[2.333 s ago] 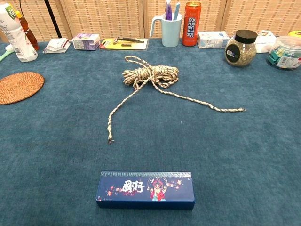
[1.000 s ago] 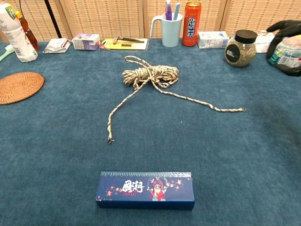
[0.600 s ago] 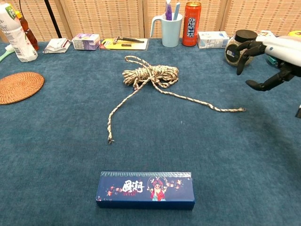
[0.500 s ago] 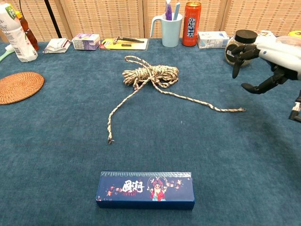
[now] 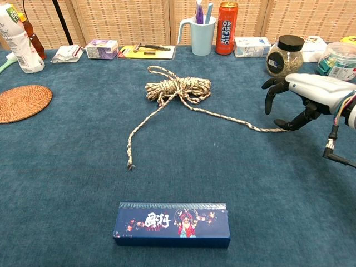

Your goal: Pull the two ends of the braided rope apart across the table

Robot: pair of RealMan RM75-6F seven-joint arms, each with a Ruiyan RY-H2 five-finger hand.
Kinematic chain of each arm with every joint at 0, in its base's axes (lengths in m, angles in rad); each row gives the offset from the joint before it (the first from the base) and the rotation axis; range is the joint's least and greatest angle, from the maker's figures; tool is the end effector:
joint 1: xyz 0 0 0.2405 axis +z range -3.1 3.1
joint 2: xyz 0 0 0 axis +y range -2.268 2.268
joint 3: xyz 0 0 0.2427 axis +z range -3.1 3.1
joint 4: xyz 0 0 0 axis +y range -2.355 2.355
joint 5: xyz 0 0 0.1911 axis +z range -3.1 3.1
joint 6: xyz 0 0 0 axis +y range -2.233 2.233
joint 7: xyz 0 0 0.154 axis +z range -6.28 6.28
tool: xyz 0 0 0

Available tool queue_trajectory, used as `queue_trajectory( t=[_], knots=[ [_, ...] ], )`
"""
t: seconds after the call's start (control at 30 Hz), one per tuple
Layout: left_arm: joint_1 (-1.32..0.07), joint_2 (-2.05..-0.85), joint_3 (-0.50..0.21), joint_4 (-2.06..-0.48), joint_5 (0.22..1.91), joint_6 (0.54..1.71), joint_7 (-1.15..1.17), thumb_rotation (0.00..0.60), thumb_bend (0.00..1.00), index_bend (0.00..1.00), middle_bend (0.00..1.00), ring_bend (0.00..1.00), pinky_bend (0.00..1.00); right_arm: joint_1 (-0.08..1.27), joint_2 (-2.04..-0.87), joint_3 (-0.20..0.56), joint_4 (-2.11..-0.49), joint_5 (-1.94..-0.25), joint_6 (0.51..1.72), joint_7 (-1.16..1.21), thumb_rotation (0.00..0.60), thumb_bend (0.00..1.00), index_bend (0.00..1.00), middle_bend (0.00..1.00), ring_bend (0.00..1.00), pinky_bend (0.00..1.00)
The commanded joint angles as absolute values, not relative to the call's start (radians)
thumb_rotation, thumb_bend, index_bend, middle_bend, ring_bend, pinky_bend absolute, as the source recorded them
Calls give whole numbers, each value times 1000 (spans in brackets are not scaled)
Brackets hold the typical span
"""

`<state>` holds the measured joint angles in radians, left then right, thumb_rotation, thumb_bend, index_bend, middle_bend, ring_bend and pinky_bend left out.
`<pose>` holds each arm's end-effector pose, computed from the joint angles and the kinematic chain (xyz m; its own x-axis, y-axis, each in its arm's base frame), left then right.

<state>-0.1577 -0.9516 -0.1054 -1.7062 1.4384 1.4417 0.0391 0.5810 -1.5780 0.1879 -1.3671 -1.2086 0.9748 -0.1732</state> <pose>-0.2728 0.2184 0.2179 0.4835 -0.0482 0.8740 0.8743 -0.0214 -0.4849 -0.1942 -0.3262 0.0022 0.3331 -0.2807 0.9001 -0.9332 -0.2345 0.2722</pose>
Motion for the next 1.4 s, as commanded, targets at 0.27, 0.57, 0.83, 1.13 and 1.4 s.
queue_trajectory(
  t=[0.27, 0.57, 0.83, 1.13, 1.4],
  knots=[
    [-158, -953, -104, -1702, 1437, 1441, 38, 600, 298, 156, 16, 32, 0, 596, -1611, 181, -1319, -1172, 952, -197, 600, 421, 458, 135, 0, 0],
    [-158, -954, -103, -1698, 1435, 1441, 36, 600, 297, 155, 16, 32, 0, 597, -1628, 169, -1281, -1169, 949, -196, 600, 421, 461, 136, 0, 0],
    [-160, -954, -102, -1699, 1437, 1441, 37, 600, 297, 156, 16, 32, 0, 595, -1638, 164, -1265, -1171, 953, -194, 600, 421, 468, 141, 0, 0],
    [-157, -954, -100, -1698, 1435, 1443, 36, 600, 297, 156, 16, 32, 0, 594, -1655, 161, -1237, -1166, 946, -186, 600, 422, 476, 149, 0, 0],
    [-157, -954, -100, -1695, 1434, 1444, 33, 600, 297, 155, 16, 32, 0, 594, -1666, 165, -1217, -1161, 941, -172, 600, 422, 490, 160, 0, 0]
  ],
)
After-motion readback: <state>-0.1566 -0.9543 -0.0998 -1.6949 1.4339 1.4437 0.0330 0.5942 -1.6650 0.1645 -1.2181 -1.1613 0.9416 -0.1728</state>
